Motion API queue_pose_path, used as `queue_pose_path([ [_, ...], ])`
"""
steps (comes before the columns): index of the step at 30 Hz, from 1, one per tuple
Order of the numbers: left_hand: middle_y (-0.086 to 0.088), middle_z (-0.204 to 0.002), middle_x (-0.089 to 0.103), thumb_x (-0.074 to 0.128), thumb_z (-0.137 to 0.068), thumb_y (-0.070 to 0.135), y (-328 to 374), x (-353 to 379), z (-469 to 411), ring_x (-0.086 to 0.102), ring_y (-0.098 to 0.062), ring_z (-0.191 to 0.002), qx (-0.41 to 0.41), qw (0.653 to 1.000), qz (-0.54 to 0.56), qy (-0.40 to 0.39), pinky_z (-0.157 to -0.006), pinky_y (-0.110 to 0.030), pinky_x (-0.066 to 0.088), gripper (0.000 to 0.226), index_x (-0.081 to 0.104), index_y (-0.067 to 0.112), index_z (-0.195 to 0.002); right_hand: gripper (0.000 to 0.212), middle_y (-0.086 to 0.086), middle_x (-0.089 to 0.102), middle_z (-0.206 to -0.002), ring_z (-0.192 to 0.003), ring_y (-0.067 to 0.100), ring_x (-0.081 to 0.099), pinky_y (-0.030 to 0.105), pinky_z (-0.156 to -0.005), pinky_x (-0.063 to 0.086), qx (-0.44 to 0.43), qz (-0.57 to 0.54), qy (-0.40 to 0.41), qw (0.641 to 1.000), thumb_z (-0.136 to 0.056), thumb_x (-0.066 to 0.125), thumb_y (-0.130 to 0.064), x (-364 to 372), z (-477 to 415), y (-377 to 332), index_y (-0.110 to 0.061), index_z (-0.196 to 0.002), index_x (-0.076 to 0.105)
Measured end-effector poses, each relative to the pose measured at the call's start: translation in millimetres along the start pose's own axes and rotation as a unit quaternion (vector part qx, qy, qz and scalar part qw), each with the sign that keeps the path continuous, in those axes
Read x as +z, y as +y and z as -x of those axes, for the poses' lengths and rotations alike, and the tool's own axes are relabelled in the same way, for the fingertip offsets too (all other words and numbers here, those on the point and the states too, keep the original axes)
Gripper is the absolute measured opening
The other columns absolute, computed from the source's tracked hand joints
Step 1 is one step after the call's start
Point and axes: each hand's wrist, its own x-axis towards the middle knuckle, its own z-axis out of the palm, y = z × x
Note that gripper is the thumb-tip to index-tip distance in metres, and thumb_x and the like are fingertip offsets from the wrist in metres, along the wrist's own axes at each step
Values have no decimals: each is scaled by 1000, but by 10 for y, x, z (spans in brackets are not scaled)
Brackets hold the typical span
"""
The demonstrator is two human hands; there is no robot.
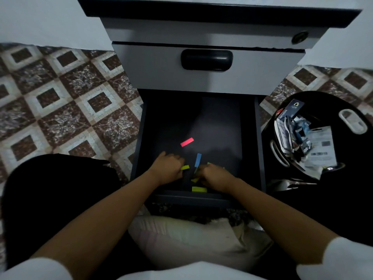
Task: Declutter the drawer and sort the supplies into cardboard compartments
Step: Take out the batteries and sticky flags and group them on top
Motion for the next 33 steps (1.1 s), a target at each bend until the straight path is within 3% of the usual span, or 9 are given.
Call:
queue_pose_path([
  [6,-6,-122,55,44,-91,34,-19,-4,-4,50,-24,-117,-14,1000,7,-1,-94,-34,31,31,51,13,-113,32,10,59,-123,-114,24,56,25,-97,40,36,-81,99,991,-90,55,-12,-79,1,83,-12,-121,63],
  [10,-7,-122,54,44,-92,34,-11,-17,-17,50,-25,-117,-13,1000,7,-1,-94,-34,32,32,51,12,-114,35,8,58,-128,-118,22,53,21,-98,35,30,-99,10,995,-88,60,-13,-121,39,23,-13,-122,63],
  [14,-7,-122,55,44,-92,33,-9,-33,-19,50,-24,-116,-9,1000,18,-6,-95,-35,32,31,52,13,-113,32,6,62,-125,-114,22,57,16,-84,35,15,-97,-68,993,-87,57,-11,-11,49,-10,-11,-119,65],
  [23,-7,-121,55,44,-92,33,-14,-47,-11,50,-23,-116,-9,1000,20,-4,-95,-34,32,30,52,13,-112,26,12,63,-117,-110,26,57,28,-91,41,58,-71,16,996,-90,52,-10,-11,80,-32,-7,-112,66],
  [33,-8,-119,56,42,-93,32,-10,-59,3,51,-24,-114,-5,1000,20,-14,-95,-35,32,29,52,12,-111,22,18,65,-102,-96,30,62,31,-78,48,85,-55,-44,994,-86,58,-14,5,15,-71,2,-98,66],
])
